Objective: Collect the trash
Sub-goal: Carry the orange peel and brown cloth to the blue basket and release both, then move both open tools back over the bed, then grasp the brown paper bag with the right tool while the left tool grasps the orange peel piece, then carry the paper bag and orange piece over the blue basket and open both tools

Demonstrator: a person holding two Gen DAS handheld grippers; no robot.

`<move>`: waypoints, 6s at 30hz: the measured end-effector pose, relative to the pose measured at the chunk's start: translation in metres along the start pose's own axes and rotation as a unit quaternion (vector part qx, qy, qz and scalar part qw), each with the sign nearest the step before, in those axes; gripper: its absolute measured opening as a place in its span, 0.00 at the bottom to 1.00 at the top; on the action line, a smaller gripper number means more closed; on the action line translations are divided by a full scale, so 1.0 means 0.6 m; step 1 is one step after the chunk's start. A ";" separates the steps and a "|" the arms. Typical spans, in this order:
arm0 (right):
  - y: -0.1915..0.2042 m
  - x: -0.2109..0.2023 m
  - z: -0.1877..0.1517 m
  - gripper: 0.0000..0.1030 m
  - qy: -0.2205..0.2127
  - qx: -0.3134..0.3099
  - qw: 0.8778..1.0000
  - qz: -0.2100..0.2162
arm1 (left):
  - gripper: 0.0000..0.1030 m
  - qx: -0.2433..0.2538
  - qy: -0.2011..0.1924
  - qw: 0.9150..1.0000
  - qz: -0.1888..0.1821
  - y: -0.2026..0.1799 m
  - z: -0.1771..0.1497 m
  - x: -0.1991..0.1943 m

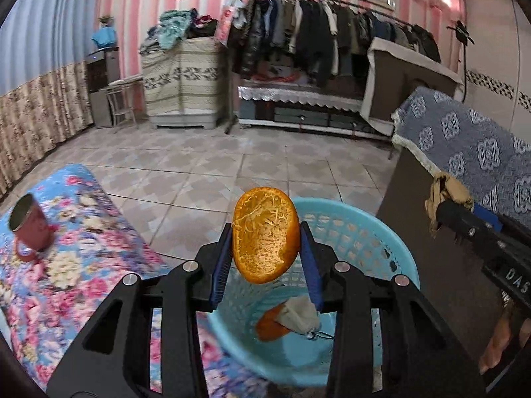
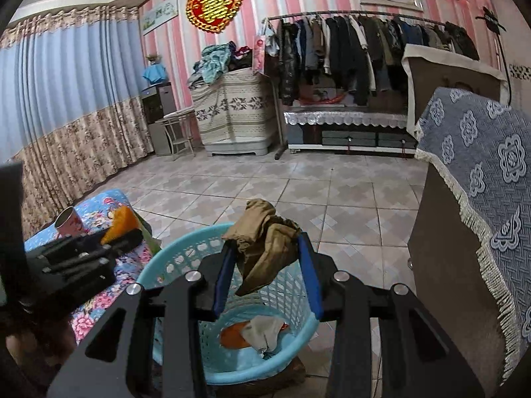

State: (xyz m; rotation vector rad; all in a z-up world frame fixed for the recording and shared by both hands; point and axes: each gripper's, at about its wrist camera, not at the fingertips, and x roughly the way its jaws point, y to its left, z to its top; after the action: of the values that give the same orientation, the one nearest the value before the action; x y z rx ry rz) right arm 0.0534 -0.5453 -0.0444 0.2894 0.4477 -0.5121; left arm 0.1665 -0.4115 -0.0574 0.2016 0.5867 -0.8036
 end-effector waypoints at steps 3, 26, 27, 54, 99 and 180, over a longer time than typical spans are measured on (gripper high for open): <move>-0.009 0.009 -0.003 0.37 0.005 0.003 1.000 -0.005 | 0.37 0.019 0.006 1.000 -0.002 -0.015 -0.007 0.025; 0.046 0.091 -0.032 0.37 0.041 -0.001 0.999 0.014 | 0.95 -0.015 -0.042 0.992 0.120 0.104 0.028 -0.032; 0.050 0.096 -0.033 0.37 0.042 -0.001 0.999 0.015 | 0.95 -0.017 -0.043 0.992 0.121 0.108 0.028 -0.037; 0.132 0.074 -0.029 0.95 0.014 -0.024 1.000 0.006 | 0.95 -0.068 -0.086 0.979 0.173 0.229 0.001 -0.218; 0.730 0.018 -0.232 0.95 0.100 -0.249 0.931 0.246 | 0.95 -0.263 -0.007 0.871 0.414 0.658 -0.397 -0.557; 0.482 0.050 -0.114 0.41 0.085 -0.094 0.967 0.222 | 0.06 -0.269 0.050 0.911 0.308 0.639 -0.283 -0.461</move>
State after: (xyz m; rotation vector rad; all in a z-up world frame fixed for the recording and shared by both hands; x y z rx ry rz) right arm 0.2067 -0.2904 -0.0735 0.2411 0.5744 -0.0058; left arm 0.2232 0.0874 -0.0591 -0.0844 0.7659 -0.0027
